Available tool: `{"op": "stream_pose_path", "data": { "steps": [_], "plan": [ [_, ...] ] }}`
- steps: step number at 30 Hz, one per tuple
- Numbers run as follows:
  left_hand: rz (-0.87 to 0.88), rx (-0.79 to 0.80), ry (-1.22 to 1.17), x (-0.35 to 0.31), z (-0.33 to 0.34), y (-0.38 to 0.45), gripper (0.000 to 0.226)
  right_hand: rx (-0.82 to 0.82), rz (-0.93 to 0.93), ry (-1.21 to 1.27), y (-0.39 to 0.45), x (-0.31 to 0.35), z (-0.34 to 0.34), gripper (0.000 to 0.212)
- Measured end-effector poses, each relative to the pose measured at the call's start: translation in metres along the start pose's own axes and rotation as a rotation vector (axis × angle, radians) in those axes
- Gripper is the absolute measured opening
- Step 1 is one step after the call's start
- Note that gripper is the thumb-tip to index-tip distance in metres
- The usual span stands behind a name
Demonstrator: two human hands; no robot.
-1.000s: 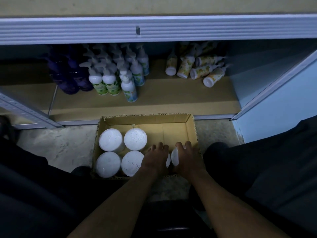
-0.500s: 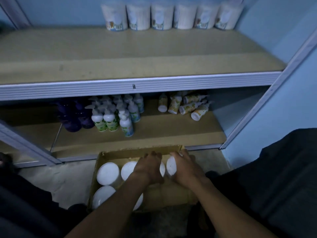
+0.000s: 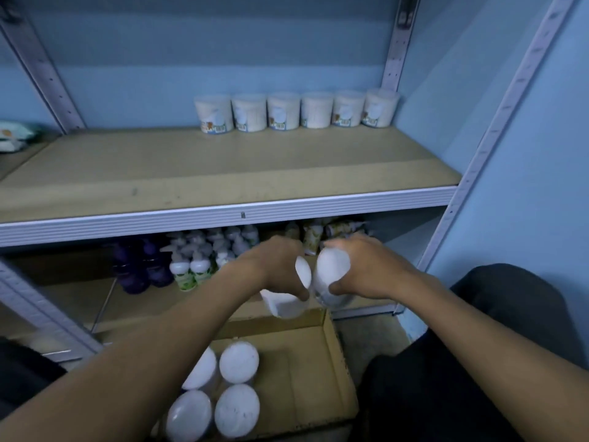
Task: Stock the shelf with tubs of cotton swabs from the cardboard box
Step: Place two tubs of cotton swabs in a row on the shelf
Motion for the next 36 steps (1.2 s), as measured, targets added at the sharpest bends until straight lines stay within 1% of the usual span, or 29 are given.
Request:
{"op": "stream_pose_path", "data": {
  "steps": [4,8,10,14,16,18,20,24,30,36],
  "plan": [
    [0.012,-0.022,0.048,-0.022,-0.064,0.002,0.063,-0.076,-0.04,-0.002,-0.004,0.007,-0.056,0.074],
    [0.025,-0.032,0.139,-0.043,-0.123,0.005,0.068,-0.163,-0.073,-0.026,-0.009,0.014,-0.114,0.08],
    [0.034,-0.028,0.164,-0.051,-0.15,0.008,0.065,-0.186,-0.063,-0.029,-0.009,0.015,-0.139,0.086],
    [0.021,-0.032,0.154,-0.055,-0.189,0.024,0.065,-0.219,-0.042,-0.07,0.001,0.017,-0.176,0.085],
    [0.006,-0.038,0.124,-0.052,-0.203,0.035,0.061,-0.223,-0.017,-0.083,0.01,0.017,-0.188,0.085],
    [0.0,-0.038,0.09,-0.05,-0.214,0.047,0.055,-0.213,0.007,-0.09,0.021,0.016,-0.196,0.086],
    [-0.007,-0.036,0.066,-0.046,-0.221,0.06,0.054,-0.207,0.029,-0.09,0.033,0.015,-0.201,0.087],
    [-0.029,-0.005,0.053,-0.037,-0.225,0.087,0.06,-0.192,0.069,-0.086,0.055,0.012,-0.202,0.088],
    [-0.035,0.006,0.063,-0.031,-0.222,0.115,0.06,-0.156,0.099,-0.084,0.079,0.003,-0.199,0.085],
    [-0.046,0.048,0.052,-0.023,-0.219,0.132,0.066,-0.15,0.107,-0.077,0.089,0.0,-0.198,0.076]
  ]
}}
Point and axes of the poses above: each hand's wrist, its own y-axis towards the middle knuckle, its own z-axis out of the palm, x = y × z, the point moved 4 cm from there along y, towards the middle knuckle, and after that the axes turned 13 degrees about z, right-handed, at the moved point
